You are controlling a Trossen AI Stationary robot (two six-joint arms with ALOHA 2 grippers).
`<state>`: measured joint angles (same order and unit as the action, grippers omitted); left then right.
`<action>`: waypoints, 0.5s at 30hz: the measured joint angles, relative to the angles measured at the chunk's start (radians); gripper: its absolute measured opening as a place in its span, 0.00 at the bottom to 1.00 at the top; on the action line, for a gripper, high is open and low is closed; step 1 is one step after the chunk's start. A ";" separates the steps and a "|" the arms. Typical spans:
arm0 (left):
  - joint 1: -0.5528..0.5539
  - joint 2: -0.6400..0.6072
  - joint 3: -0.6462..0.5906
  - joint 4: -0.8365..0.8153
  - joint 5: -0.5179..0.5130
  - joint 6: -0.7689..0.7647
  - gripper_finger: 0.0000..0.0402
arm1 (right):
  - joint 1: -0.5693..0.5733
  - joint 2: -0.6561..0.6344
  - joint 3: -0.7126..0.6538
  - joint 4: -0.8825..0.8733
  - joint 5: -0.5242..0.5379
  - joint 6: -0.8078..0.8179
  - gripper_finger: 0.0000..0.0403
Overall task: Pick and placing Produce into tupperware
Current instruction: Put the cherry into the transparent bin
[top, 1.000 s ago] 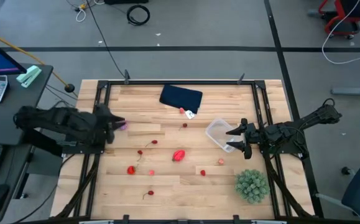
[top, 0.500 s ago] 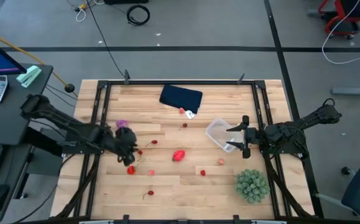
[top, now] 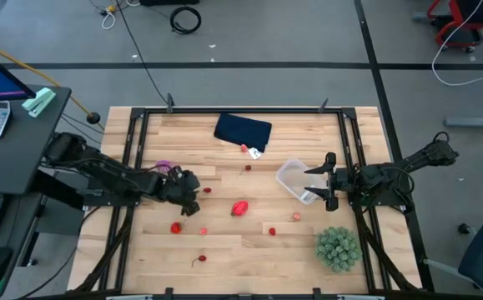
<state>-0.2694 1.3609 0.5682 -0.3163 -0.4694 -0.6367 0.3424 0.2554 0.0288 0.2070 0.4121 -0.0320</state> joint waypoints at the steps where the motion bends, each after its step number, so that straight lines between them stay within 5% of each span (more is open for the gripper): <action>1: 0.011 0.007 0.000 0.011 0.018 0.002 0.27 | 0.000 0.000 0.000 0.000 0.000 -0.012 0.66; 5: 0.037 0.038 0.000 0.069 0.104 0.004 0.27 | 0.000 0.000 0.000 0.000 0.000 -0.085 0.66; 15: 0.050 0.145 0.004 0.086 0.097 -0.004 0.27 | 0.000 0.000 0.000 0.000 0.004 -0.216 0.66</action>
<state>-0.2196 1.5058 0.5724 -0.2306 -0.3729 -0.6411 0.3424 0.2554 0.0288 0.2066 0.4159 -0.2481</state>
